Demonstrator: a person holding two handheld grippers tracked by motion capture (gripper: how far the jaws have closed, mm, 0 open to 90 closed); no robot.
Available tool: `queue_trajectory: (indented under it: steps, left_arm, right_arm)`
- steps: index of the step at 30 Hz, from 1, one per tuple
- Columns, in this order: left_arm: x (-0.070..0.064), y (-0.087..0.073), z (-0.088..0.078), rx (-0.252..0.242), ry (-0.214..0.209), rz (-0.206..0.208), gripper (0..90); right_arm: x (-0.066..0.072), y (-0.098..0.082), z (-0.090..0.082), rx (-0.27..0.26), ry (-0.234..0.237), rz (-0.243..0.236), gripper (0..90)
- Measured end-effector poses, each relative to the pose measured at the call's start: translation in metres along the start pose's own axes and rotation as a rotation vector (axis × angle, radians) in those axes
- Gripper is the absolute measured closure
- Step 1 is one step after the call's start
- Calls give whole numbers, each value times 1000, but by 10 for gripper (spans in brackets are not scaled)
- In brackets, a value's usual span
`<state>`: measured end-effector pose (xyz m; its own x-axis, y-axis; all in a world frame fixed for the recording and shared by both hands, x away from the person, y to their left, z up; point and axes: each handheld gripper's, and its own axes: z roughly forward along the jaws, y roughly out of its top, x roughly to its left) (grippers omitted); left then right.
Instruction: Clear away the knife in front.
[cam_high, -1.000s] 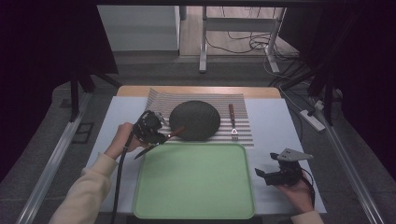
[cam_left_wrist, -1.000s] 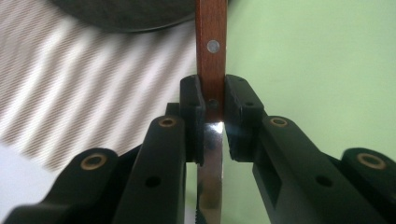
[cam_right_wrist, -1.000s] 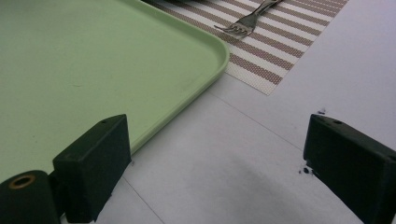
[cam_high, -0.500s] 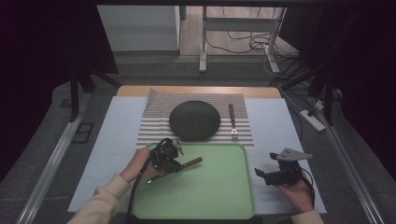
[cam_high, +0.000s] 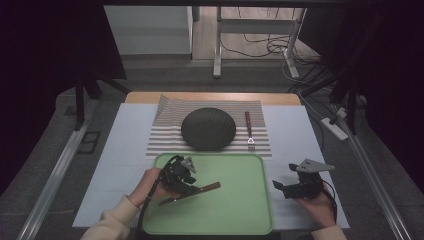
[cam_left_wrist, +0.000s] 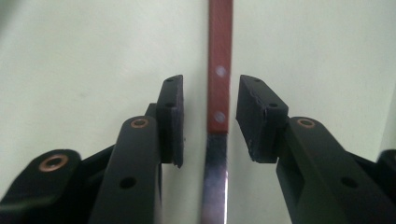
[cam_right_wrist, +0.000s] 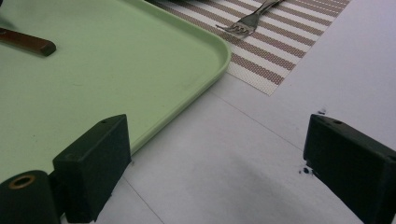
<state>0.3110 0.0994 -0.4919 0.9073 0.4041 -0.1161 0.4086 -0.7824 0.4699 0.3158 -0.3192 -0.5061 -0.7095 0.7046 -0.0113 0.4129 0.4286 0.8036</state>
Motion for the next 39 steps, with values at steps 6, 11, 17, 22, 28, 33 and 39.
queue_trajectory:
  steps: [6,11,17,22,28,33,39]
  left_arm:
    - [-7,12,2,-72,-15,42,853]
    - [-20,36,30,-30,-57,107,886]
    - [-23,46,50,-6,-77,126,886]
    - [-18,50,53,-33,-35,108,886]
    - [-6,43,47,-47,12,62,886]
    - [5,37,45,-55,42,17,886]
    - [13,32,41,-61,70,-12,886]
  right_arm:
    - [0,0,0,-2,2,-1,75]
    - [0,0,0,-2,1,-5,75]
    - [0,0,0,1,3,-4,74]
    - [1,0,0,1,1,-9,75]
    - [1,0,1,0,-4,-9,75]
    - [1,0,1,-2,-4,-10,76]
    - [1,0,0,1,-6,-12,76]
